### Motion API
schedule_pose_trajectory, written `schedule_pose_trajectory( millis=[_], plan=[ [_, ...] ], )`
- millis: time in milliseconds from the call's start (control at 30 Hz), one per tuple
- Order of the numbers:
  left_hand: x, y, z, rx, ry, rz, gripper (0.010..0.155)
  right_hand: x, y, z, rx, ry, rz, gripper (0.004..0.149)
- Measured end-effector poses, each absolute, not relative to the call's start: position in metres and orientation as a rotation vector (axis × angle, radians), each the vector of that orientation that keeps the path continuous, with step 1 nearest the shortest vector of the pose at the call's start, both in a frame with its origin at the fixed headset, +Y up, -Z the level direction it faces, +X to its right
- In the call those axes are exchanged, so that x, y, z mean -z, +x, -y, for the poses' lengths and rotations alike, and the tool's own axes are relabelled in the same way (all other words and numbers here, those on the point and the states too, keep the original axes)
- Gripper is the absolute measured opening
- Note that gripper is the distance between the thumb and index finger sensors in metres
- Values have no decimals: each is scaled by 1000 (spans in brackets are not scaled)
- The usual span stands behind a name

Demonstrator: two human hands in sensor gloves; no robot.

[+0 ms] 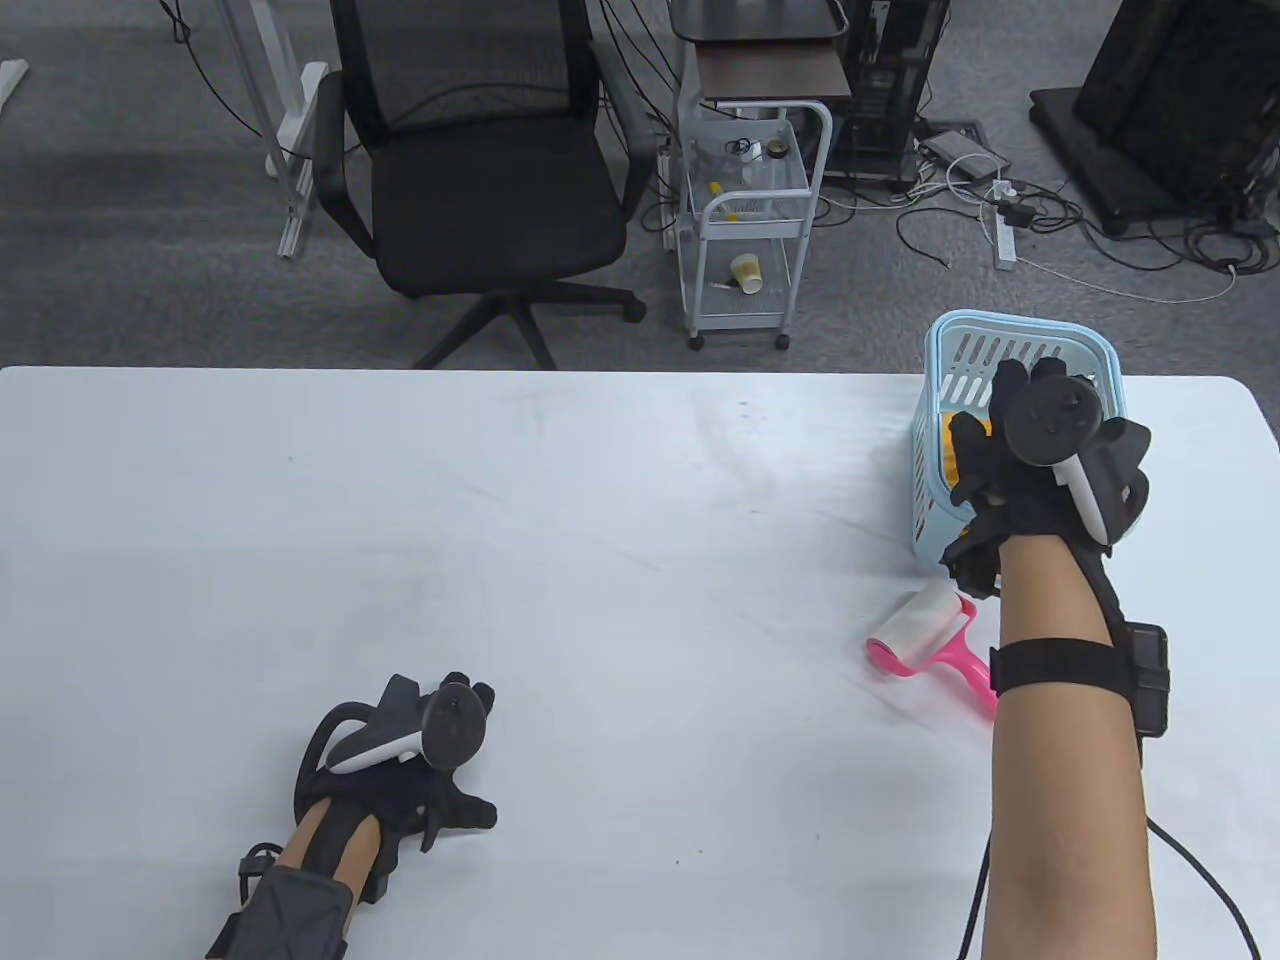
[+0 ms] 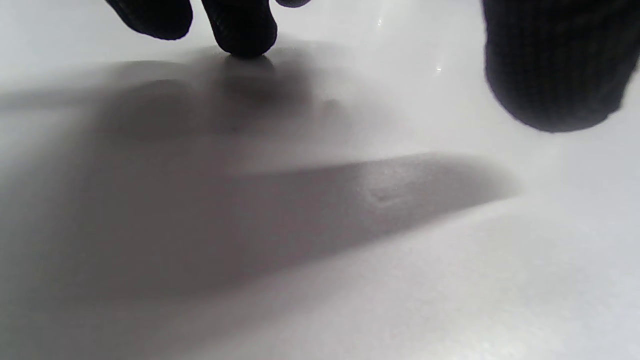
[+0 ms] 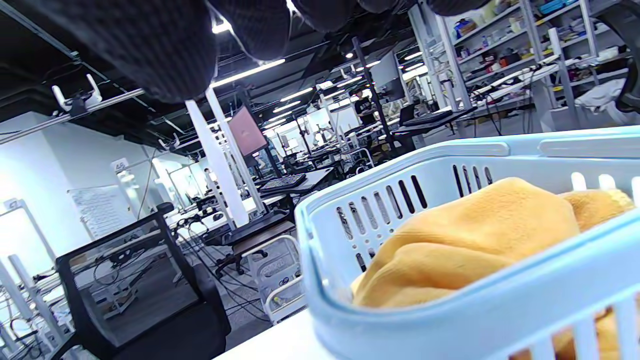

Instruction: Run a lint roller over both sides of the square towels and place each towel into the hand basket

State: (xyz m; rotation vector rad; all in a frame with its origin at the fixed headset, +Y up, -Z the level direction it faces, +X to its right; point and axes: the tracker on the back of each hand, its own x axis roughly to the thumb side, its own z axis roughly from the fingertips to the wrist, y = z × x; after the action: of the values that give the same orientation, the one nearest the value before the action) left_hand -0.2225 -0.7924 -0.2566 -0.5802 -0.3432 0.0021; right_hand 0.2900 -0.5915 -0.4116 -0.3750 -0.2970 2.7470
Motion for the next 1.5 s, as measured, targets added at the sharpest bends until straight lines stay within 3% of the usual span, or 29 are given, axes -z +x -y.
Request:
schedule_pose_trajectory(
  millis=[367, 633, 933, 1067, 1333, 1500],
  plan=[
    [256, -216, 794, 50, -584, 344, 106, 371, 211, 615, -2953, -216, 278, 66],
    [256, -216, 794, 40, -580, 346, 105, 331, 178, 660, -3027, -57, 306, 63],
    [257, -216, 790, -15, -550, 325, 99, 298, 171, 714, -3020, 21, 292, 62],
    [258, -209, 768, -19, -425, 272, 89, 293, 169, 727, -3042, 62, 307, 62],
    [262, -165, 687, -33, -139, 218, 80, 287, 162, 723, -2986, 121, 350, 62],
    [260, -131, 676, -19, 40, 207, 73, 279, 156, 721, -2986, 184, 356, 63]
  ],
)
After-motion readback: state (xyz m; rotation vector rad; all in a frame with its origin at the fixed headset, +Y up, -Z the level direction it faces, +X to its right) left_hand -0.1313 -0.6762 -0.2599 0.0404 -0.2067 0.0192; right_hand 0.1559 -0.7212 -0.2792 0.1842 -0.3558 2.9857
